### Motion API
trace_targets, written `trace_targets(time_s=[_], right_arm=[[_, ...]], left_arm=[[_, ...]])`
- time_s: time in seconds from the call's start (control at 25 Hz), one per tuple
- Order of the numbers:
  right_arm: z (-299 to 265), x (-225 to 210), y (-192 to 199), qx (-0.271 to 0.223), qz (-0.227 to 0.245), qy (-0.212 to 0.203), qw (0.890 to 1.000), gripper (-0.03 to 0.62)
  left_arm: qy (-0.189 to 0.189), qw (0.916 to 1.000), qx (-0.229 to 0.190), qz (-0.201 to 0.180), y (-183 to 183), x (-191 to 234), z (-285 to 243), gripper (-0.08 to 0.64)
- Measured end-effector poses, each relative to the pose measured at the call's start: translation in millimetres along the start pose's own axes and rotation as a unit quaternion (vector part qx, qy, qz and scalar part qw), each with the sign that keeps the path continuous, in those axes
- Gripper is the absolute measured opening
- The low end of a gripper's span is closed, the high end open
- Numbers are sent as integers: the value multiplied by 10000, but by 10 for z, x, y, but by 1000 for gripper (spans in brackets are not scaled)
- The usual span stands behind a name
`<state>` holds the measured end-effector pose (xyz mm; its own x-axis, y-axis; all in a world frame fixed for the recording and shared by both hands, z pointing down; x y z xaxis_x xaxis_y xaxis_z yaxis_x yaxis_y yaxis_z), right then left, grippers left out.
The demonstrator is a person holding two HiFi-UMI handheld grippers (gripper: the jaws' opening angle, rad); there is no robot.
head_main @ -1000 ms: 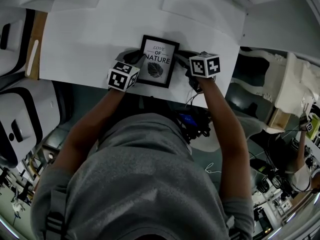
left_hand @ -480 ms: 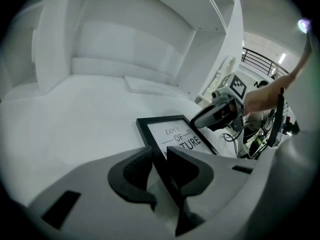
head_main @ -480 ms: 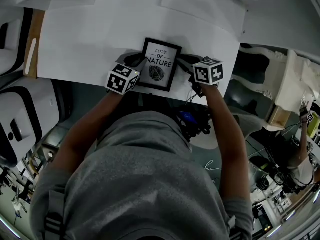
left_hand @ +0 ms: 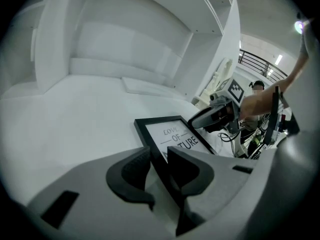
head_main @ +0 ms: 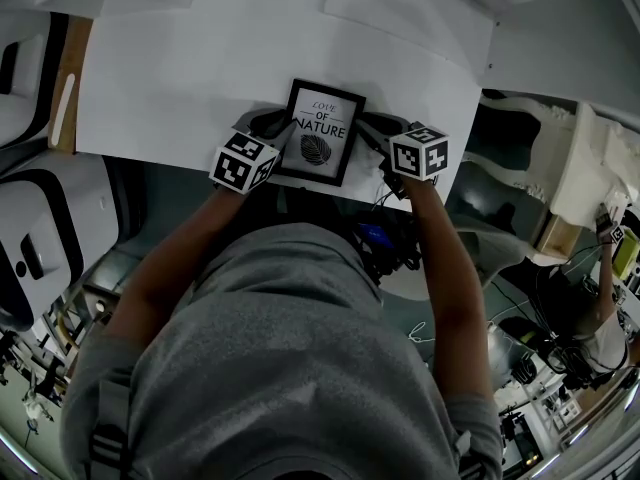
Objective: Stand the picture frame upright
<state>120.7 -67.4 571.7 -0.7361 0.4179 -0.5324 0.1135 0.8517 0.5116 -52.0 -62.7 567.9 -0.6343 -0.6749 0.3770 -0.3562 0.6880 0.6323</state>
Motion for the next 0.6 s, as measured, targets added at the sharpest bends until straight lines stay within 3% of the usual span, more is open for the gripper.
trace_targets(time_s=[0.16, 0.4, 0.6], right_arm=[[19, 57, 11, -4, 105, 99, 9999, 83], [9, 200, 70, 6, 398, 307, 9987, 157], [11, 255, 204, 207, 492, 510, 9973, 181]], left_arm=[[107, 9999, -21, 62, 18, -77, 8, 140], [149, 9994, 77, 305, 108, -133, 47, 154], [91, 9989, 206, 400, 158, -151, 46, 161]])
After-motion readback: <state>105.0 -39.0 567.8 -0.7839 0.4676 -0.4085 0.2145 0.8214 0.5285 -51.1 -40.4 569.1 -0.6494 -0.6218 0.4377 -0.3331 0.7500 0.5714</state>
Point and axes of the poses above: the fingertips, and each gripper's own axes: z backward along the fingers, x to its left, y out of its underside, the point moved 3 cm from there along z, backward along the fingers, and after that the axes turned 3 degrees about y, right-handed, at the moved point
